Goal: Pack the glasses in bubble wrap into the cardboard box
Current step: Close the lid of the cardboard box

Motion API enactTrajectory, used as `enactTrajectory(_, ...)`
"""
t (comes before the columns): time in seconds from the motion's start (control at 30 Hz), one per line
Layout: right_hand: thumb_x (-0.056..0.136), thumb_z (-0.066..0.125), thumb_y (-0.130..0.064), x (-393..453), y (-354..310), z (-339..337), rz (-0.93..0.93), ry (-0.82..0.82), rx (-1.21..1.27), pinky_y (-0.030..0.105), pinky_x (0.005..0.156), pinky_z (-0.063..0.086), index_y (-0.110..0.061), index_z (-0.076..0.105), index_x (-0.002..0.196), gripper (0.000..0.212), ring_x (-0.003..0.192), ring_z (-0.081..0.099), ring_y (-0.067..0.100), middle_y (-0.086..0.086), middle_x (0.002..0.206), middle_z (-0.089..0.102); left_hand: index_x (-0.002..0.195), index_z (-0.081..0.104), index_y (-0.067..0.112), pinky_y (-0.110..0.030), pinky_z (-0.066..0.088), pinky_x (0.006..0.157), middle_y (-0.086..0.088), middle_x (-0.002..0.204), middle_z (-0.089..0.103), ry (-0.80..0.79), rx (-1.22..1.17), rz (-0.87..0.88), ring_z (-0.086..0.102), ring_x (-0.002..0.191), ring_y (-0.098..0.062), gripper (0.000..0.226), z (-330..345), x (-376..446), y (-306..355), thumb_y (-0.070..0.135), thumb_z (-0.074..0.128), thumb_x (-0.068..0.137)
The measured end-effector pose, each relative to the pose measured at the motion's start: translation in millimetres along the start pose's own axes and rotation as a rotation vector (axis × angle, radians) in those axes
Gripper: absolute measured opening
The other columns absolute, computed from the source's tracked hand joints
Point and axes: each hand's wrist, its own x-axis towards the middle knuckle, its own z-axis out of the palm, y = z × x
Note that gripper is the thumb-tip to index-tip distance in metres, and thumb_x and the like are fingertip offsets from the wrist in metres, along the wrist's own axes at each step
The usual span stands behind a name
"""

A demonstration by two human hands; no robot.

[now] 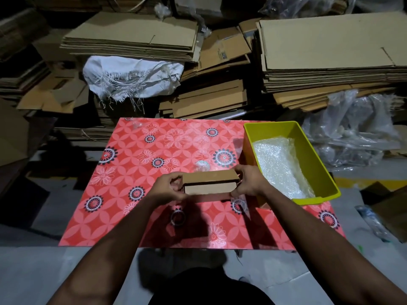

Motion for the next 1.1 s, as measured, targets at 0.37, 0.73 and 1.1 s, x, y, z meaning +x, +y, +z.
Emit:
enactTrajectory(0.37, 0.057, 0.096, -0.033, 3, -1, -22, -0.004, 0.004, 0.189, 0.023, 0.075, 0.053, -0.031, 0.067, 0.122, 0.072, 0.081, 0.07, 0.015, -0.004, 0.104, 0.07, 0.118, 0.068, 0.038, -0.042, 0.055, 0.099, 0.013, 0.116, 0.071, 0.06, -0.04, -0.01, 0.067, 0.112, -0.012, 0.072, -6, 5, -10, 0.025, 0.093, 0.052)
enactTrajectory(0.73, 0.082, 0.074, -0.003, 8, -19, -44, -0.016, 0.128, 0.244, 0.006, 0.058, 0.043, -0.024, 0.069, 0.117, 0.042, 0.056, 0.063, -0.006, -0.003, 0.065, 0.069, 0.128, 0.062, 0.026, -0.015, 0.046, 0.088, 0.026, 0.115, 0.068, 0.015, -0.034, 0.021, 0.062, 0.104, 0.009, 0.071, -5, 6, -7, 0.011, 0.092, 0.066)
enactTrajectory(1.1, 0.09, 0.071, -0.007, 13, -24, -49, -0.02, 0.138, 0.243, 0.007, 0.053, 0.045, -0.009, 0.078, 0.1, 0.012, 0.055, 0.066, -0.002, 0.011, 0.081, 0.075, 0.135, 0.062, 0.024, -0.023, 0.046, 0.094, 0.017, 0.122, 0.069, -0.012, -0.009, 0.029, 0.063, 0.11, 0.003, 0.075, -8, 5, -5, 0.02, 0.089, 0.065)
